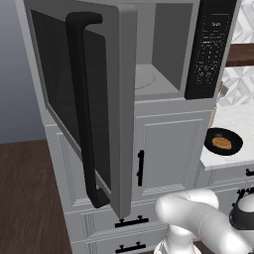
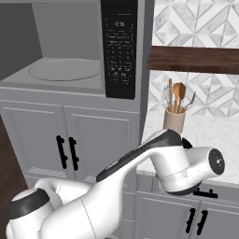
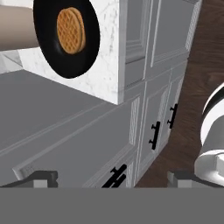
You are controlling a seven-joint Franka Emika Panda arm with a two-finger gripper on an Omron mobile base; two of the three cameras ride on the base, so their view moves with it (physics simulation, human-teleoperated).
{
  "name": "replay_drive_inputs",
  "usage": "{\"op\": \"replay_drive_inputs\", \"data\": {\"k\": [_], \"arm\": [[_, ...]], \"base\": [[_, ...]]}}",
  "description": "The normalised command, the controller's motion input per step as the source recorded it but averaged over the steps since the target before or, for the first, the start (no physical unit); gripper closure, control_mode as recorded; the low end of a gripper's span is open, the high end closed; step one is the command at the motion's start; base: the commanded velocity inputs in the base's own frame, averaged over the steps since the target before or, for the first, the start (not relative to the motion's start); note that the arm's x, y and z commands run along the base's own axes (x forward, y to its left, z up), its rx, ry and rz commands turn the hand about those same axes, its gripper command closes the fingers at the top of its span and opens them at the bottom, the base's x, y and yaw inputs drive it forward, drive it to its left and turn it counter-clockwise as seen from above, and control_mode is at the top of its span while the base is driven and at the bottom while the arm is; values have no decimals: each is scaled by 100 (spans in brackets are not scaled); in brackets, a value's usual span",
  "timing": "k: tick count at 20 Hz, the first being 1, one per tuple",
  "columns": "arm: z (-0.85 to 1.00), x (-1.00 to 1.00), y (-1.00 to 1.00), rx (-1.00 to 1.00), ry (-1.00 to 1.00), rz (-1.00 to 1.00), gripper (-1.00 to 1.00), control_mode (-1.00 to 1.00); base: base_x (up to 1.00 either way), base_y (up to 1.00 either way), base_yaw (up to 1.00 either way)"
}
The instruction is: Open the microwave, place the bowl with waffle inside the microwave, then close the microwave door and turn it on.
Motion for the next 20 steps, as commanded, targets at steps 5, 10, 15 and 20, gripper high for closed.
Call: {"op": "replay_drive_inputs", "data": {"k": [5,10,15,20], "arm": [[-24,22,1,0,-1,0,-100,-100],[-31,38,0,-1,0,0,-100,-100],[-39,44,-12,-5,0,-1,-100,-100],[-37,43,-29,-6,0,-3,-100,-100]], "base": [[0,0,0],[0,0,0],[0,0,0],[0,0,0]]}}
